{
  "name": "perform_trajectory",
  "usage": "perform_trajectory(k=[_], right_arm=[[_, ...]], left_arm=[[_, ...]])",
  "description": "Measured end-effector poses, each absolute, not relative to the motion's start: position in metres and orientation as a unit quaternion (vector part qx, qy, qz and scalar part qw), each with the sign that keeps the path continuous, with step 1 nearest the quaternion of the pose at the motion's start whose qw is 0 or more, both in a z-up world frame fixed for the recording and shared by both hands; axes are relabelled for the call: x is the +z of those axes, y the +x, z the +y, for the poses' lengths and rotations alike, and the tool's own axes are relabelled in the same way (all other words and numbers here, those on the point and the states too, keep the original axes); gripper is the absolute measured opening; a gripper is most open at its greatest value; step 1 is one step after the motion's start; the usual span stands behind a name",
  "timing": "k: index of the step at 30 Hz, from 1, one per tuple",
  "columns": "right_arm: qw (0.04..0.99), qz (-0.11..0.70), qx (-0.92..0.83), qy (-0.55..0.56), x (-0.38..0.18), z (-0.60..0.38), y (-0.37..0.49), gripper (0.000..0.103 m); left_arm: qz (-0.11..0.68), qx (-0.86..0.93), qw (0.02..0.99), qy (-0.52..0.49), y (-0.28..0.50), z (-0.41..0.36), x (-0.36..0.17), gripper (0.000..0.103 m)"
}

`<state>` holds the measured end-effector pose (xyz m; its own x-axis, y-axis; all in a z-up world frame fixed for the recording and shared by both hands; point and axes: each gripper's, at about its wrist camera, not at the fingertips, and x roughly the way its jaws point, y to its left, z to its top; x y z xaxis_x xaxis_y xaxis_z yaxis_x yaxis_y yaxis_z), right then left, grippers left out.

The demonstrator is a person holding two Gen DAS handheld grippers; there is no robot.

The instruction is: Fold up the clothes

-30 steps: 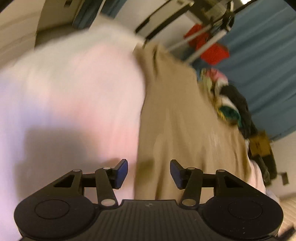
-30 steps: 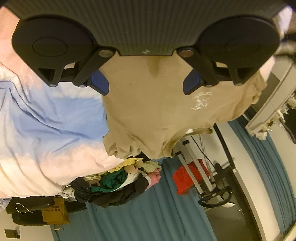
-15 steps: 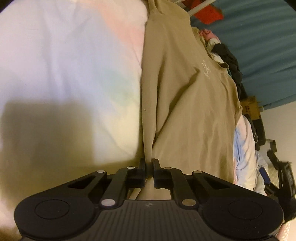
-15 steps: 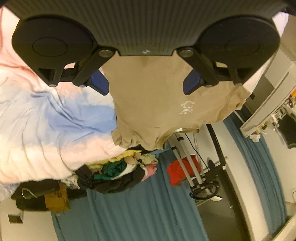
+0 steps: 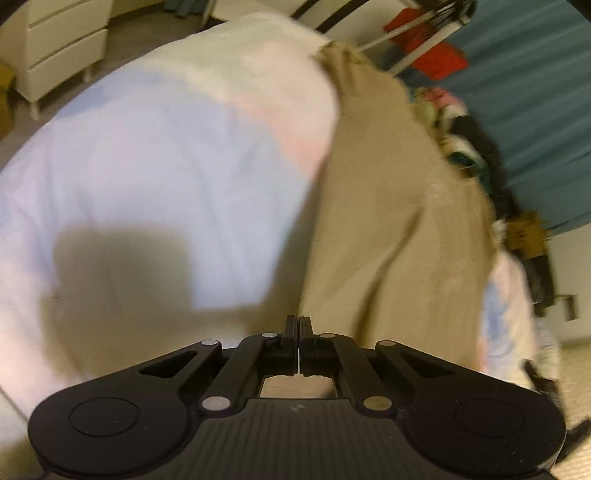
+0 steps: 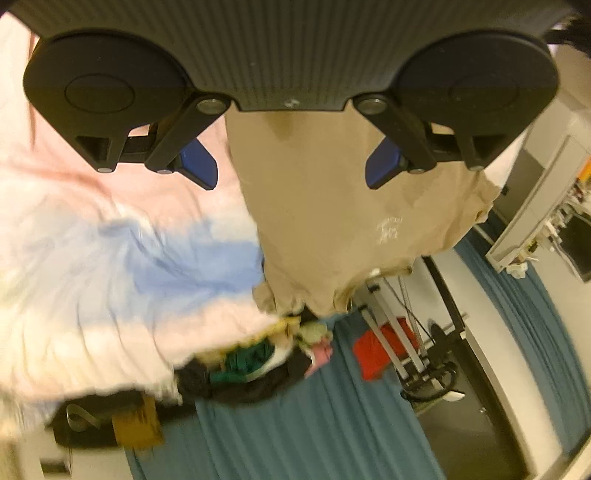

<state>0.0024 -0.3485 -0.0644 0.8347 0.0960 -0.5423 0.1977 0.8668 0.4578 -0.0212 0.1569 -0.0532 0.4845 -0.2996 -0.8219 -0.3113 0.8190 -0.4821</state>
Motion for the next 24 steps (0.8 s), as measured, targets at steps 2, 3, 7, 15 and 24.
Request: perform_trajectory(k=[2,3,7,15,24], right_arm=[[0.912,0.316,-0.019,0.262,-0.069,-0.354,-0.005,0.088],[0.907,0.329,-0.019,0.263,-0.071,-0.358,-0.009,0.088],[0.878,0.380,-0.019,0.290,-0.079,-0.372,-0.015,0.088],[0.812,0.509,0.028,0.284,-0.105,-0.376,0.001,0.056],[0.797,0.592,0.059,0.100,-0.114,-0.321,0.007,0.007]], left_arm=[[0.523,0.015,0.805,-0.282,-0.019,0.160,-0.064,0.000],[0.528,0.020,0.805,-0.270,-0.018,0.160,-0.069,0.000],[0.533,0.019,0.815,-0.228,-0.014,0.154,-0.065,0.000],[0.526,-0.007,0.809,-0.261,-0.028,0.172,-0.060,0.000],[0.520,-0.027,0.820,-0.238,-0.021,0.167,-0.057,0.000]])
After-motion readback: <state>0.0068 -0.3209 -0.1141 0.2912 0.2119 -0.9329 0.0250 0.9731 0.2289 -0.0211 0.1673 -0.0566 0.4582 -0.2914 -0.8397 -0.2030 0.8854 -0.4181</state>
